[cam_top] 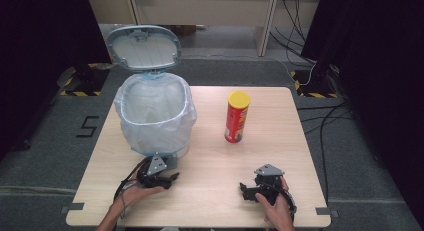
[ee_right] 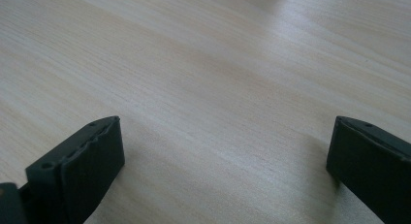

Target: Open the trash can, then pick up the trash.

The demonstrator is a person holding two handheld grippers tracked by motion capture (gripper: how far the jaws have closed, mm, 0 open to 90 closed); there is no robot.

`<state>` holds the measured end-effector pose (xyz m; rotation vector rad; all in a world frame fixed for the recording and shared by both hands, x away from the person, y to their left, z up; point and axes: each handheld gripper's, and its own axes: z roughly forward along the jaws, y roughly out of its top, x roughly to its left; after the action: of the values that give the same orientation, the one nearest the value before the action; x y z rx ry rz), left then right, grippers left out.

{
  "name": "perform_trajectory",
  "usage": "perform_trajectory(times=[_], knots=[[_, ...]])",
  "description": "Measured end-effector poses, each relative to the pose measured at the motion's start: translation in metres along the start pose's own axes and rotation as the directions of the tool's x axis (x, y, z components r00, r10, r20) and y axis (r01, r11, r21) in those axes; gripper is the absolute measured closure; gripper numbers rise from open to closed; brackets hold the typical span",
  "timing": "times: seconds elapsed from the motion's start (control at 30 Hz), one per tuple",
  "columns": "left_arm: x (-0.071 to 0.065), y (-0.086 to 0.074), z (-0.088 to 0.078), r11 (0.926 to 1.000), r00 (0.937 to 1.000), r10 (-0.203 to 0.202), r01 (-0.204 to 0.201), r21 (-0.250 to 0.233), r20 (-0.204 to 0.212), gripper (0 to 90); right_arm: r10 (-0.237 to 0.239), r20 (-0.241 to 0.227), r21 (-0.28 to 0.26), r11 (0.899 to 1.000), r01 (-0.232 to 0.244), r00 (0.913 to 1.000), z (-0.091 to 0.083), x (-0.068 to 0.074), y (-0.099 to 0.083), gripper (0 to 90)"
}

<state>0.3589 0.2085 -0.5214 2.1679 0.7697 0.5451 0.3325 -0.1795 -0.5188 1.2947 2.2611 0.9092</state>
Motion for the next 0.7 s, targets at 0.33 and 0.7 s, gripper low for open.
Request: perform_trajectory(times=[0.33,0.7], knots=[[-0.001,0.001,0.0006,1.0,1.0,-0.006,0.006,0.005,-0.008,28.0,0.0,0.001,0.0,1.0,0.0,1.0,0.0,-0.0001,0.0,0.3],[-0.0012,0.0001,0.0002,1.0,1.0,-0.003,0.003,0.001,-0.008,27.9,-0.001,-0.001,0.0,1.0,0.001,1.0,0.0001,-0.0003,0.0001,0.3]])
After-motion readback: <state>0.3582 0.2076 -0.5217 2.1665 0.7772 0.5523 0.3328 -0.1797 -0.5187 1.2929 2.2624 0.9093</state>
